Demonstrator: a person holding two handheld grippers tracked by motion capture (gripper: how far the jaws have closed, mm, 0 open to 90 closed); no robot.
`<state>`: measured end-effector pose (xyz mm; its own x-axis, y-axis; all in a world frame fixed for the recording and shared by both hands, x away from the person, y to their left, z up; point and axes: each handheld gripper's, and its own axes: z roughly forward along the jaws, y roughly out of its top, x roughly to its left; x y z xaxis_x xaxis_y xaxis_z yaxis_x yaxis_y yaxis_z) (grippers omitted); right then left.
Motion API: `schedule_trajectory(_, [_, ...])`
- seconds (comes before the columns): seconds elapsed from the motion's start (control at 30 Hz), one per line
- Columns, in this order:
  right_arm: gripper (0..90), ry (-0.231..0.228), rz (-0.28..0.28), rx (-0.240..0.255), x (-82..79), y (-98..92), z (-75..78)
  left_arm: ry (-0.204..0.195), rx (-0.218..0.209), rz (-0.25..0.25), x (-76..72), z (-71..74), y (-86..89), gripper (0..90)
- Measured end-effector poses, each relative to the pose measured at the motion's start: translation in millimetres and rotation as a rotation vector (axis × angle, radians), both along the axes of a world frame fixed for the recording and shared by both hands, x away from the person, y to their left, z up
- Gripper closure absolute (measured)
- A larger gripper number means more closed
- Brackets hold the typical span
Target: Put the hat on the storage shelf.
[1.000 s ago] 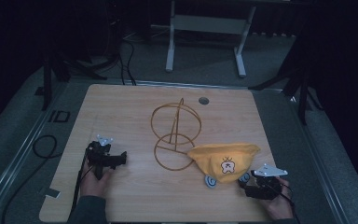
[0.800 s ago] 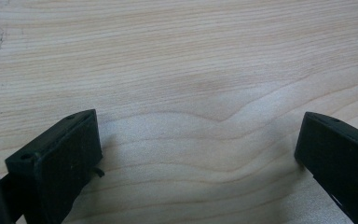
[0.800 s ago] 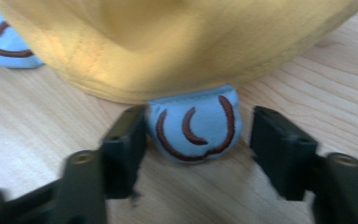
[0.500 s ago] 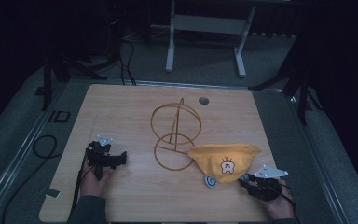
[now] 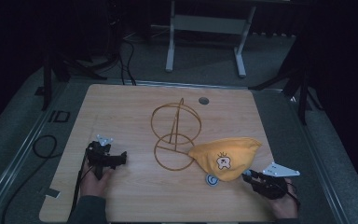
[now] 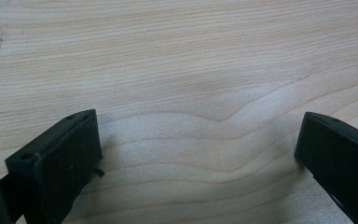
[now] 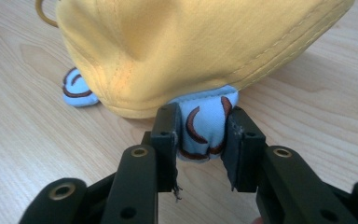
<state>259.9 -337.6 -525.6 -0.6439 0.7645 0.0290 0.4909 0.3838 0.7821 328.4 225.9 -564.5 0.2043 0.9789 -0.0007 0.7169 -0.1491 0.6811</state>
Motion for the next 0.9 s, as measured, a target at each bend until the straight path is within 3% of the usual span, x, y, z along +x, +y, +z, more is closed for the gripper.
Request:
schedule_trajectory(0.1, [69.5, -0.014, 0.001, 0.007, -0.6, -0.2, 2.7, 0.003, 0.003, -0.003, -0.1, 0.2, 0.3, 0.4])
schedule_trajectory(0.13, [75.5, -0.02, 0.004, 0.023, -1.7, -0.5, 5.9, 0.0, 0.0, 0.0, 0.0, 0.0, 0.0, 0.4])
schedule_trajectory(0.23, [81.1, -0.029, 0.02, 0.042, -2.4, -1.5, 10.1, 0.001, 0.001, -0.001, 0.0, 0.1, 0.1, 0.3])
schedule_trajectory(0.53, [82.6, -0.053, 0.043, 0.048, -5.4, -0.8, 17.6, 0.0, 0.0, 0.0, 0.0, 0.0, 0.0, 0.4])
schedule_trajectory(0.9, [82.5, -0.103, 0.052, 0.123, -7.6, -5.8, 37.7, 0.0, 0.0, 0.0, 0.0, 0.0, 0.0, 0.4])
